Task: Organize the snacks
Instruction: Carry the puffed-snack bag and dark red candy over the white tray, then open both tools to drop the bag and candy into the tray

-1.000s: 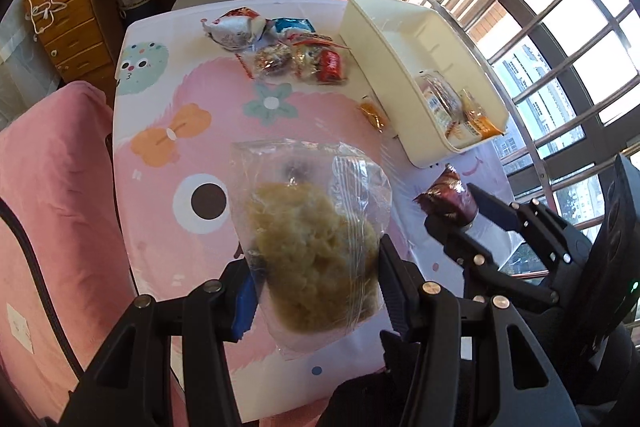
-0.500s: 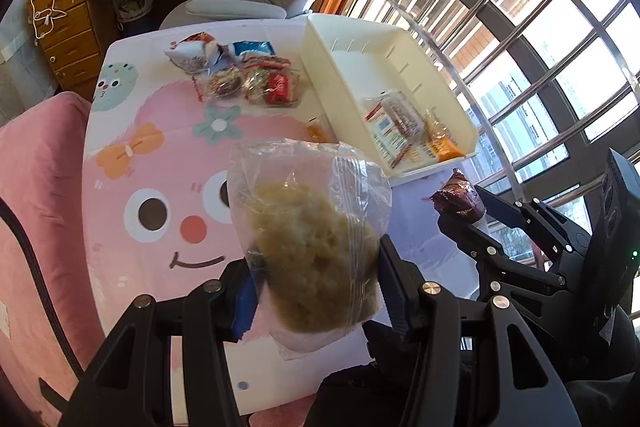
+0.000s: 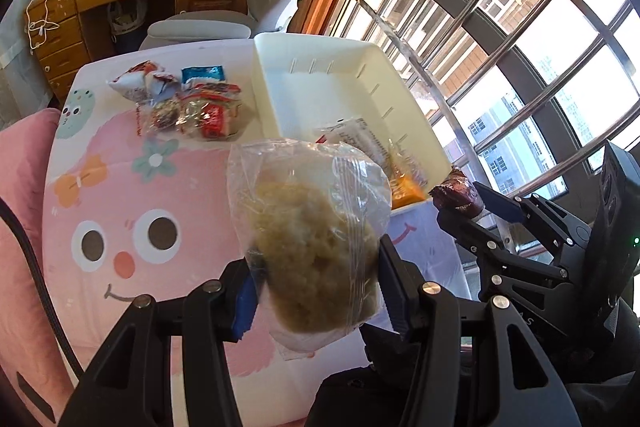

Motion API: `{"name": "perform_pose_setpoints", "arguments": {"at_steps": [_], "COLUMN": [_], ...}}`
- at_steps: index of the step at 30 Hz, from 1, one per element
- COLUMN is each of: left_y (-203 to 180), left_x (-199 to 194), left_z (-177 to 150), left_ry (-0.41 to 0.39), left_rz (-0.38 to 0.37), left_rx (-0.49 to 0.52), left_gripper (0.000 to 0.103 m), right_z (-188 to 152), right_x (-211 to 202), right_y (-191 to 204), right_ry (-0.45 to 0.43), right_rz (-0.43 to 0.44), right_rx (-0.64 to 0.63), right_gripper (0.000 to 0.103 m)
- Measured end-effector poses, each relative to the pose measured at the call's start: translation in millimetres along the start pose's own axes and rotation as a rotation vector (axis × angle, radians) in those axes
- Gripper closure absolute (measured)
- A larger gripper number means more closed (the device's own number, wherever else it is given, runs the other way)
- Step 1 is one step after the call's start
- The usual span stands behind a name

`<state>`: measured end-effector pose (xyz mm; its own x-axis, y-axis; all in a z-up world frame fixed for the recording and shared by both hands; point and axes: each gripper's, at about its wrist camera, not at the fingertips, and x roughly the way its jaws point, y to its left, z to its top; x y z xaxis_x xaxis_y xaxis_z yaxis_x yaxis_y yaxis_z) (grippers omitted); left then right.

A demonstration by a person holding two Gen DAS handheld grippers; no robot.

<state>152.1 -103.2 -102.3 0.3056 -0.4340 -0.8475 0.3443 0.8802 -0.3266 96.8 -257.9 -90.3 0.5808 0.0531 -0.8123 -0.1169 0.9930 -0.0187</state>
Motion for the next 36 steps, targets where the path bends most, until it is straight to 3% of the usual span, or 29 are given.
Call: {"name": "perform_pose_setpoints", "arguments": {"at_steps": [11, 21, 22, 25, 36], "left_y": [-38, -61, -62, -62, -32], "left_x": [36, 59, 60, 63, 53], "left_z": [38, 74, 76, 81, 70], "left_ry": [-0.026, -0.056, -0.056, -0.065, -0.065], "left_rz": [0.043, 0.099, 0.101, 0.095, 0.136], "left_rx": [-0.018, 0.013, 0.009, -0.014, -0.117], "left_gripper": [0.052, 0.051, 0.051, 0.033, 0.03], "right_z": [17, 31, 32, 33, 30], "right_x": [14, 29, 31, 38, 52], "right_y": [-64, -89, -89, -89, -100], "right_ry": [-0.028, -0.048, -0.049, -0.032, 0.027], "right_rz": [0.029, 0.073, 0.078, 0.081, 0.1], "right_rx": [-0.015, 0.004, 0.005, 0.004, 0.086], "right_gripper": [0.056, 0.055, 0.055, 0.055, 0.049]}}
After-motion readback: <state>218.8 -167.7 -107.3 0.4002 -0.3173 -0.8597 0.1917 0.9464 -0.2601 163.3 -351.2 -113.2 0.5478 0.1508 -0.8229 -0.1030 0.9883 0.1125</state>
